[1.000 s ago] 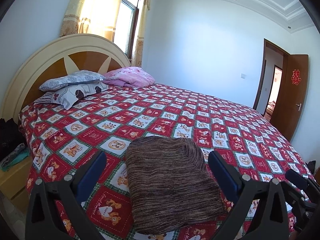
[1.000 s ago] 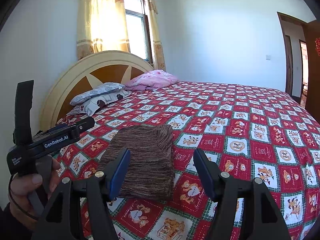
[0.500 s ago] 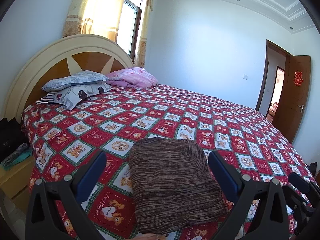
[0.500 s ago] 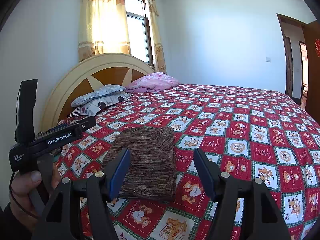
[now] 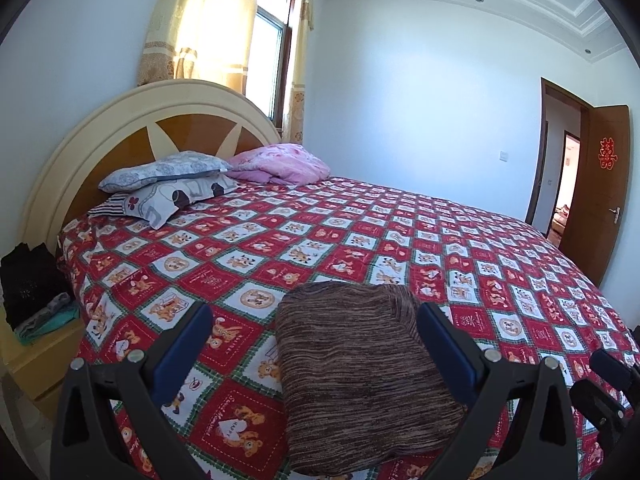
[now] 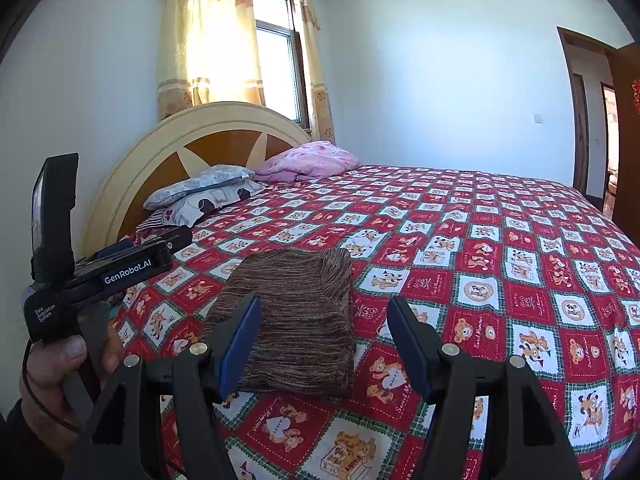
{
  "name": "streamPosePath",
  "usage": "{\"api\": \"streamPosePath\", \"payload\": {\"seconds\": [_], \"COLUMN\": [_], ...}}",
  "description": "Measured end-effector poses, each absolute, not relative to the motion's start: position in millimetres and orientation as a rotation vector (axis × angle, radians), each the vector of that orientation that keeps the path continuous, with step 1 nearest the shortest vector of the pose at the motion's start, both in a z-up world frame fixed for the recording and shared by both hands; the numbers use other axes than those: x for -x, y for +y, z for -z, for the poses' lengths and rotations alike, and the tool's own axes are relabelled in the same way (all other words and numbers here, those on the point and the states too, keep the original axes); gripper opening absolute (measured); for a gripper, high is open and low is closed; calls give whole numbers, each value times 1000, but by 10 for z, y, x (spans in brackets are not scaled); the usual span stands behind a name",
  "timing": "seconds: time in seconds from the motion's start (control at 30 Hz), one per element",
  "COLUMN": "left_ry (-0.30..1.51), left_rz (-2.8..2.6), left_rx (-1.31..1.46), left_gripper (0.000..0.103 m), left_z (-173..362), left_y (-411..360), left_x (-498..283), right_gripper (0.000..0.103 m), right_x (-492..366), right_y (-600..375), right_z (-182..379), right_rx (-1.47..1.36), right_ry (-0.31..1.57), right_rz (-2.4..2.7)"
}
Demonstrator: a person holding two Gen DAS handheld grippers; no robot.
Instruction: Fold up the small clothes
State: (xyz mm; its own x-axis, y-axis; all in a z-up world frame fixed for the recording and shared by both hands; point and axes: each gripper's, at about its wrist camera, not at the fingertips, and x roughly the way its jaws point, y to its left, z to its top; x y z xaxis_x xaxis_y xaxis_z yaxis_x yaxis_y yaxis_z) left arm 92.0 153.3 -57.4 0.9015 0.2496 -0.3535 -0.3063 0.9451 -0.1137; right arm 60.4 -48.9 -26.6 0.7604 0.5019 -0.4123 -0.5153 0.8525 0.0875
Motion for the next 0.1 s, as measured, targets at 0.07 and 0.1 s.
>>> {"api": "streamPosePath", "payload": {"seconds": [0.07,0.1], "left_ry": [342,340], "left_rz": [-291,-281], "left_rx": [159,160], "left_gripper": [103,103], "left_z": [572,572], "left_y": [1514,1510], "left_x": [-921,-919], "right_gripper": [66,66], "right_x": [-605,-605], "right_y": [-487,-487], "right_z": [272,272], "right_rx": [33,32], "right_ry": [440,441], "right_rz": [-554,-554]}}
